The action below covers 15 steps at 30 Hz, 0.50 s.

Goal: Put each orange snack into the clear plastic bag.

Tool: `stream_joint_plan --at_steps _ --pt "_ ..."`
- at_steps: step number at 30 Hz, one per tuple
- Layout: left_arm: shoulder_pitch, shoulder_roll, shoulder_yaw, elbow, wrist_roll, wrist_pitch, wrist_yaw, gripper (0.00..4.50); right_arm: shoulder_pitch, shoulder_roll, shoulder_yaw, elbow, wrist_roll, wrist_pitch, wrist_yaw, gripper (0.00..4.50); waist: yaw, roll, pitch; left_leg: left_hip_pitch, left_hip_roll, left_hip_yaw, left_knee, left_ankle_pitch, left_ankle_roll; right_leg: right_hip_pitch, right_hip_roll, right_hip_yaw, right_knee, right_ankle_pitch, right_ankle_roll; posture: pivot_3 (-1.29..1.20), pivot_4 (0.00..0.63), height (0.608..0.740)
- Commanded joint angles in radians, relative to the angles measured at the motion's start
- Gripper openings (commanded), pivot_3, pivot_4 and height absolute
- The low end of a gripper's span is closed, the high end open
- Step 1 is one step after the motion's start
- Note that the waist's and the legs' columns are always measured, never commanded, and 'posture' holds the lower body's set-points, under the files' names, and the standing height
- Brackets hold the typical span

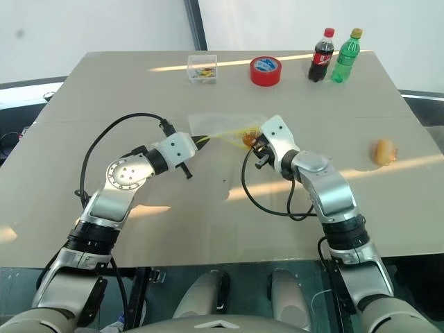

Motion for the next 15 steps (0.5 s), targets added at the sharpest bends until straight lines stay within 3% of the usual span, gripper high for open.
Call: stream_joint_plan --at_steps 1,6,7,14,15 --pt "0.012 0.002 -0.011 -0.062 -0.022 -0.041 -0.023 0.00 -0.060 0.027 0.019 0.058 -0.007 -0.068 -0.006 0.51 0.002 0.000 0.000 0.000 0.000 0.000 0.000 0.000 0.000 0.000 0.000 0.000 0.000 0.000 0.000 0.00 0.150 0.740" --pt "0.018 -0.007 -0.022 -0.083 -0.024 -0.030 -0.023 0.00 -0.109 0.077 0.051 0.196 -0.009 -0.155 0.017 0.51 0.003 0.000 0.000 0.000 0.000 0.000 0.000 0.000 0.000 0.000 0.000 0.000 0.000 0.000 0.000 0.00 0.150 0.740" --pt "0.018 -0.009 -0.020 -0.083 -0.019 -0.019 -0.017 0.00 -0.121 0.087 0.047 0.226 -0.008 -0.169 0.014 1.24 0.002 0.000 0.000 0.000 0.000 0.000 0.000 0.000 0.000 0.000 0.000 0.000 0.000 0.000 0.000 0.00 0.150 0.740" --pt "0.010 -0.019 -0.008 -0.062 0.027 0.062 0.047 0.00 -0.115 0.069 0.022 0.210 -0.015 -0.188 0.005 4.45 0.003 0.000 0.000 0.000 0.000 0.000 0.000 0.000 0.000 0.000 0.000 0.000 0.000 0.000 0.000 0.00 0.150 0.740" --pt "0.004 -0.025 -0.004 -0.056 0.030 0.087 0.060 0.00 -0.103 0.056 0.007 0.179 -0.003 -0.177 0.010 4.45 0.004 0.000 0.000 0.000 0.000 0.000 0.000 0.000 0.000 0.000 0.000 0.000 0.000 0.000 0.000 0.00 0.150 0.740"
